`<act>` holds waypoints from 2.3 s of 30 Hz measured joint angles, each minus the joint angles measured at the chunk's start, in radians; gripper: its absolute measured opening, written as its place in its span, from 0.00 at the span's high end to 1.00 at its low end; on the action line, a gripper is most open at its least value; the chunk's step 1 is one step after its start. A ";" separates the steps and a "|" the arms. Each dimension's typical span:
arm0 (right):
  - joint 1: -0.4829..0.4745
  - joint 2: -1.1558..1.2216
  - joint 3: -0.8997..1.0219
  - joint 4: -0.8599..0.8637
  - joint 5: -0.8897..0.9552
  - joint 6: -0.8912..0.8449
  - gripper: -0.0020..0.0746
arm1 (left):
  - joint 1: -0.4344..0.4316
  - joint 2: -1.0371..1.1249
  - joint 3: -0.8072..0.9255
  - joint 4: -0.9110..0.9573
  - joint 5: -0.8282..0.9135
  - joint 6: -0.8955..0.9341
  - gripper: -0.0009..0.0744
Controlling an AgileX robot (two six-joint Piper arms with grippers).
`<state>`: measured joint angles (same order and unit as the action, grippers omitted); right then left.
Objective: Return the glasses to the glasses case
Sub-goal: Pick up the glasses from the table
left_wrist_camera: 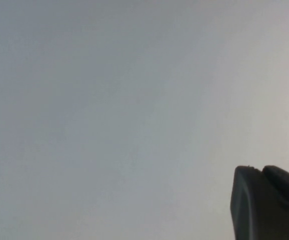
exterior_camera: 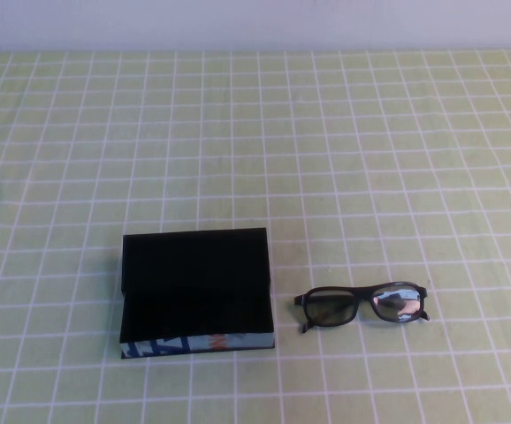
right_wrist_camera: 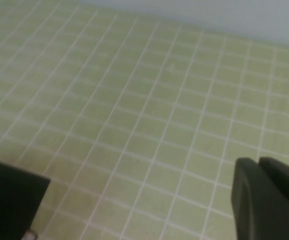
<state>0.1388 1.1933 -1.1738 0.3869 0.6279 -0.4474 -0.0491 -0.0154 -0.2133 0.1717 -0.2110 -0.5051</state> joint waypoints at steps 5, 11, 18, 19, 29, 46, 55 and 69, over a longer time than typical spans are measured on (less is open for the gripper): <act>0.087 0.188 -0.199 -0.080 0.202 -0.090 1.00 | 0.000 0.065 -0.077 0.000 0.226 -0.006 0.99; 0.210 0.328 -0.329 -0.238 0.316 -0.200 1.00 | 0.000 0.254 -0.265 -0.005 0.497 0.126 0.99; 0.309 0.413 -0.335 -0.387 0.373 -0.348 1.00 | 0.000 0.480 -0.377 -0.042 0.579 0.269 0.99; 0.313 0.421 -0.335 -0.387 0.373 -0.365 1.00 | 0.000 0.498 -0.376 -0.044 0.579 0.274 0.99; 0.317 0.515 -0.338 -0.365 0.362 -0.394 0.87 | 0.000 0.576 -0.376 -0.051 0.579 0.282 0.99; 0.317 0.704 -0.342 -0.252 0.444 -0.568 0.63 | 0.000 0.576 -0.376 -0.057 0.652 0.278 0.99; 0.317 0.706 -0.232 -0.243 0.437 -0.575 0.63 | 0.000 0.576 -0.376 -0.057 0.661 0.278 0.99; 0.317 0.723 -0.177 -0.226 0.342 -0.575 0.63 | 0.000 0.576 -0.376 -0.057 0.662 0.278 0.99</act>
<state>0.4560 1.9164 -1.3512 0.1613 0.9699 -1.0221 -0.0491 0.5606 -0.5897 0.1150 0.4512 -0.2269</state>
